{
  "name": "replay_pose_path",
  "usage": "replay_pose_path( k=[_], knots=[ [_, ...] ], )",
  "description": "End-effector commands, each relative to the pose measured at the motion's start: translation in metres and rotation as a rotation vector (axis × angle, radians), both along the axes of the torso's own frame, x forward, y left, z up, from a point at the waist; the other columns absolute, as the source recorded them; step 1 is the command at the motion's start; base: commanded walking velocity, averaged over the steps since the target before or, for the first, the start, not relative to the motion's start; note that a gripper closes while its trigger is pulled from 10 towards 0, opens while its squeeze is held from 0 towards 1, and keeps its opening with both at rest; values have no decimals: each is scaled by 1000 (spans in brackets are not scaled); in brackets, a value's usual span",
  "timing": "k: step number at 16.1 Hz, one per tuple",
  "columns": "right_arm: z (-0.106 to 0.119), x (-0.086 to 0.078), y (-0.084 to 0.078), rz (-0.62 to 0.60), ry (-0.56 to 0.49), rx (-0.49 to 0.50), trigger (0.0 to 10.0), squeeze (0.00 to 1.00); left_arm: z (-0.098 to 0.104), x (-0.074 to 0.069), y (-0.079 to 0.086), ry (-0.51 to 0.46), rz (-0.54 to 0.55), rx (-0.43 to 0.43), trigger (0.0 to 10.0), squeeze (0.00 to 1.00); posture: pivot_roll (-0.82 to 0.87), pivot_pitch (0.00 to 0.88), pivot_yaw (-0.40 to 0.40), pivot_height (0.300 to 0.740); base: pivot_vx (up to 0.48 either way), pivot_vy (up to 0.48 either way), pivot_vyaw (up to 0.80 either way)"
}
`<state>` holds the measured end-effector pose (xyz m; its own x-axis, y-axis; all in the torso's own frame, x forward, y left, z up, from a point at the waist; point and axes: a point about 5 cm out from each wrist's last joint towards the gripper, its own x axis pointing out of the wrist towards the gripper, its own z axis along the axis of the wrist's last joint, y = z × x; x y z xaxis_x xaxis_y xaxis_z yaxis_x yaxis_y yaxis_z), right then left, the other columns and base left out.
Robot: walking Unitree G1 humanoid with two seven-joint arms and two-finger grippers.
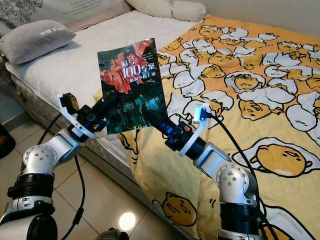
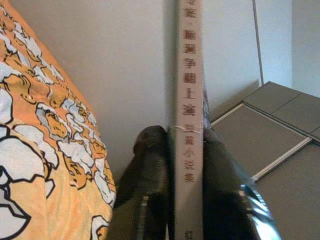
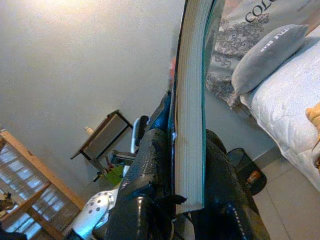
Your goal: Clean up the room
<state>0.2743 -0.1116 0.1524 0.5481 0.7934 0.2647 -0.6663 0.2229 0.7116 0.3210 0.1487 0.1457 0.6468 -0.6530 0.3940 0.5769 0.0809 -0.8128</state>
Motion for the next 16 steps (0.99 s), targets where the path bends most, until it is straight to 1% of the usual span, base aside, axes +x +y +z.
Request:
replay_pose_path(
  k=[1, 2, 3, 4, 5, 6, 7, 8, 9, 10, 11, 12, 13, 14, 15, 16],
  knots=[
    [6, -2, 6, 32, -39, 6, 10000, 0, 0, -1, -1, -6, 10, 41, 0, 0, 35, 0, 67, 740, 0, 0, 0],
    [6, -2, 7, 34, -36, 2, 10000, 529, 0, -2, -1, -10, 19, 70, 0, 0, 37, 0, 66, 740, 0, 0, 0],
    [4, 0, 7, 27, -16, -7, 10000, 1000, 0, -2, -2, -15, 48, 97, 0, 0, 39, 0, 65, 740, 0, 0, 0],
    [3, 0, 7, 23, -13, -17, 10000, 1000, 0, -2, -2, -20, 56, 107, 0, 0, 39, 0, 65, 740, 0, 0, 0],
    [0, 1, 6, 3, -8, -32, 10000, 1000, 2, -2, -3, -37, 91, 158, 0, 0, 40, 0, 63, 740, 0, 0, 0],
    [0, 1, 5, 2, 2, -12, 10000, 1000, 4, -2, -4, -53, 107, 175, 0, 0, 42, 0, 62, 740, 0, 0, 0],
    [-2, -1, -1, -16, 6, -16, 10000, 1000, 14, 0, -2, -86, 167, 193, 0, 0, 46, 0, 57, 740, 0, 0, 0],
    [-5, -4, -9, -53, 1, -54, 10000, 1000, 24, 2, 3, -116, 244, 221, 0, 0, 52, 0, 51, 740, 0, 0, 0],
    [-7, -6, -13, -74, -3, -79, 10000, 1000, 27, 3, 6, -130, 277, 238, 0, 0, 52, 0, 50, 740, 0, 0, 0],
    [-11, -7, -23, -143, 5, -129, 10000, 1000, 32, 5, 12, -147, 328, 270, 0, 0, 54, 0, 48, 740, 0, 0, 0],
    [-17, -9, -38, -227, 18, -182, 10000, 1000, 40, 5, 18, -177, 384, 333, 0, 0, 53, 0, 49, 740, 0, 0, 0],
    [-19, -12, -47, -263, 35, -205, 10000, 482, 43, 3, 19, -207, 390, 400, 0, 0, 51, 0, 51, 740, 0, 0, 0],
    [-21, -14, -52, -279, 45, -216, 10000, 482, 45, 1, 18, -227, 388, 445, 0, 0, 50, 0, 52, 740, 0, 0, 0],
    [-22, -16, -57, -311, 48, -248, 10000, 0, 45, -2, 17, -248, 380, 510, 0, 0, 41, 0, 60, 740, 0, 0, 0],
    [-23, -13, -63, -421, 42, -378, 10000, 0, 36, -6, 16, -244, 401, 734, 0, 0, 25, 0, 73, 740, 0, 0, 0],
    [-24, -11, -65, -465, 38, -430, 10000, 0, 32, -7, 16, -241, 415, 822, 0, 0, 23, 0, 74, 740, 0, 0, 0]
  ],
)
